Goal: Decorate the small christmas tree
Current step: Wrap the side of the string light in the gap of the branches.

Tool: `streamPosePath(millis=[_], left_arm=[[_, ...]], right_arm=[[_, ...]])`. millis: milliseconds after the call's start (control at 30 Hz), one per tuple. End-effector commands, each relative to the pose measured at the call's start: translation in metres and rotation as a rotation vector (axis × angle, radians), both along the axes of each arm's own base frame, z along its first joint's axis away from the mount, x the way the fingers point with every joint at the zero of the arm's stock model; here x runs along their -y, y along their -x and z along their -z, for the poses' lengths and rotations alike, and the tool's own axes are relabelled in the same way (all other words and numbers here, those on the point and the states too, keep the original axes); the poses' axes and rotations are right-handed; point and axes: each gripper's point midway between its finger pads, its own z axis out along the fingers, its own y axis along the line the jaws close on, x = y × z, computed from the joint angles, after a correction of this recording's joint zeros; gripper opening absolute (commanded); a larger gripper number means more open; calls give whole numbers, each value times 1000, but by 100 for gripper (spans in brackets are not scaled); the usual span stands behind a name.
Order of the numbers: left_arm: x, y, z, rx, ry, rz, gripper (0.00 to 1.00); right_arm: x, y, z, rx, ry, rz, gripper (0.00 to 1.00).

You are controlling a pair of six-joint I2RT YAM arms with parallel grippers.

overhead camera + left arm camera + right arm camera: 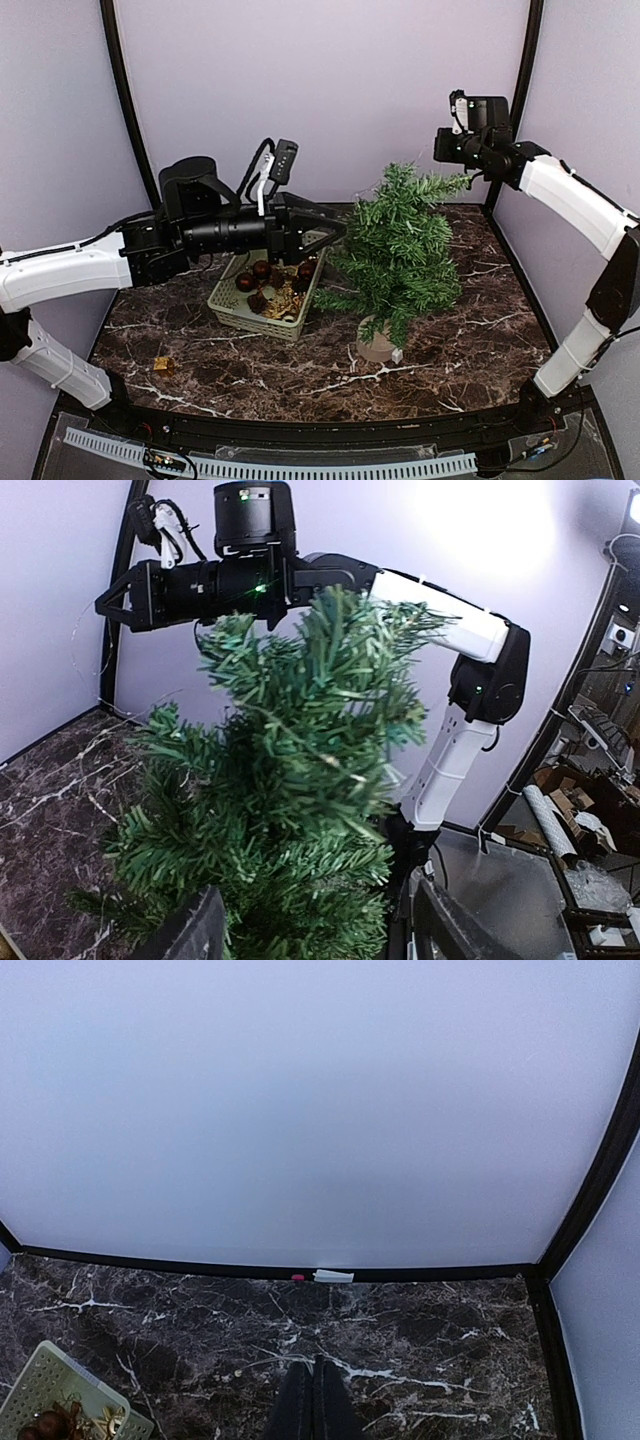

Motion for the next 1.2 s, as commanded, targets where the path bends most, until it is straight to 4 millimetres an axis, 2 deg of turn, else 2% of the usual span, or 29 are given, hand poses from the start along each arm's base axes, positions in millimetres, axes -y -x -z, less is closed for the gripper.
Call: streamPosePath(millis=[0, 100, 267, 433, 700, 767, 800, 867, 1033, 1167], left_arm=[[-2, 22, -13, 35, 31, 43, 68], [7, 30, -17, 45, 35, 65, 69], [22, 26, -6, 32, 9, 67, 70], [32, 26, -10, 35, 24, 93, 67], [43, 27, -11, 39, 28, 120, 46], [44, 30, -17, 50, 45, 134, 34], [43, 32, -21, 60, 59, 139, 24], [40, 36, -26, 80, 77, 150, 14], [29, 38, -32, 109, 95, 119, 2], [22, 38, -32, 114, 107, 94, 0]], right_arm=[[3, 5, -23, 65, -42, 6, 0], [2, 5, -23, 62, -48, -1, 0], [1, 8, -25, 66, -54, -11, 0], [3, 12, -28, 78, -53, -10, 0], [6, 15, -30, 83, -44, -3, 0], [7, 15, -29, 84, -45, -1, 0], [7, 15, -28, 82, -43, 0, 0], [7, 15, -27, 80, -41, 3, 0], [9, 16, -26, 79, -38, 6, 0], [9, 16, -25, 78, -38, 9, 0]])
